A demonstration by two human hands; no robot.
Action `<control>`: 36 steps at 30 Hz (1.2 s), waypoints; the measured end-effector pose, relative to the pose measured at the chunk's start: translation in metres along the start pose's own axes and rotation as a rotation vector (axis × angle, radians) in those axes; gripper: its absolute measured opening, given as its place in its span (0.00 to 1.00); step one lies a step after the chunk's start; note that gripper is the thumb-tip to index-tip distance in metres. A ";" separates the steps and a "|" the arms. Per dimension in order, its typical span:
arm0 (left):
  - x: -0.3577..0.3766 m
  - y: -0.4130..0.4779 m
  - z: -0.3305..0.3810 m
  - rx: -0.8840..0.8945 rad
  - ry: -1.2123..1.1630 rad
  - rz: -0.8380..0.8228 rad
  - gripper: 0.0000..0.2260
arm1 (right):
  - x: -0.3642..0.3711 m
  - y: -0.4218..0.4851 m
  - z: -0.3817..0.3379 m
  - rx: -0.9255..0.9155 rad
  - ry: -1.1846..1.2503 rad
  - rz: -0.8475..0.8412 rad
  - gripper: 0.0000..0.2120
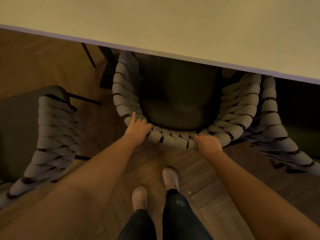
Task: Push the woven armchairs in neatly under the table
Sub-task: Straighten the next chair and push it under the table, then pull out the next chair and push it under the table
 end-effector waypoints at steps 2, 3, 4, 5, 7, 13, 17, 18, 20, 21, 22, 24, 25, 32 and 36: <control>-0.001 -0.007 -0.004 -0.002 -0.022 0.037 0.27 | 0.000 -0.001 0.002 0.024 -0.014 -0.040 0.25; 0.002 -0.015 -0.009 -0.013 -0.042 0.063 0.29 | -0.001 -0.002 -0.002 0.032 -0.020 -0.062 0.28; 0.003 -0.024 -0.012 -0.023 -0.073 0.100 0.31 | -0.002 -0.003 -0.009 0.028 -0.020 -0.079 0.31; 0.002 -0.033 -0.013 -0.030 -0.113 0.137 0.32 | -0.004 -0.005 -0.018 0.009 -0.002 -0.079 0.34; 0.013 -0.063 -0.028 -0.086 -0.209 0.196 0.33 | -0.012 -0.007 -0.063 -0.068 0.038 -0.021 0.38; 0.077 -0.178 -0.101 -0.250 -0.306 0.368 0.37 | -0.033 -0.015 -0.202 -0.070 0.100 0.311 0.39; 0.145 -0.269 -0.189 -0.349 -0.346 0.416 0.46 | -0.026 -0.021 -0.329 -0.216 0.128 0.339 0.38; 0.164 -0.297 -0.215 -0.377 -0.354 0.417 0.47 | -0.021 -0.023 -0.369 -0.242 0.152 0.329 0.38; 0.190 -0.338 -0.251 -0.411 -0.374 0.420 0.48 | -0.014 -0.032 -0.430 -0.287 0.201 0.300 0.38; 0.206 -0.361 -0.271 -0.418 -0.379 0.405 0.48 | -0.011 -0.037 -0.466 -0.332 0.206 0.293 0.39; 0.221 -0.378 -0.285 -0.418 -0.383 0.378 0.49 | -0.008 -0.044 -0.495 -0.385 0.202 0.294 0.40; 0.251 -0.404 -0.308 -0.441 -0.389 0.304 0.52 | -0.002 -0.054 -0.543 -0.501 0.157 0.313 0.42; 0.268 -0.418 -0.320 -0.457 -0.394 0.248 0.53 | 0.000 -0.058 -0.567 -0.553 0.136 0.309 0.42; 0.342 -0.472 -0.365 -0.590 -0.373 -0.055 0.44 | 0.017 -0.064 -0.659 -0.750 -0.007 0.168 0.39; 0.358 -0.479 -0.399 -0.487 -0.338 -0.081 0.37 | 0.034 -0.064 -0.703 -0.749 -0.215 0.087 0.32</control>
Point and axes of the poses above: each hand's wrist, its own y-axis towards the middle knuckle, its own x-axis out of the palm, z = x × y, the point moved 9 cm from there along y, towards the middle knuckle, and after that the axes turned 1 degree about y, right-handed, at the moved point
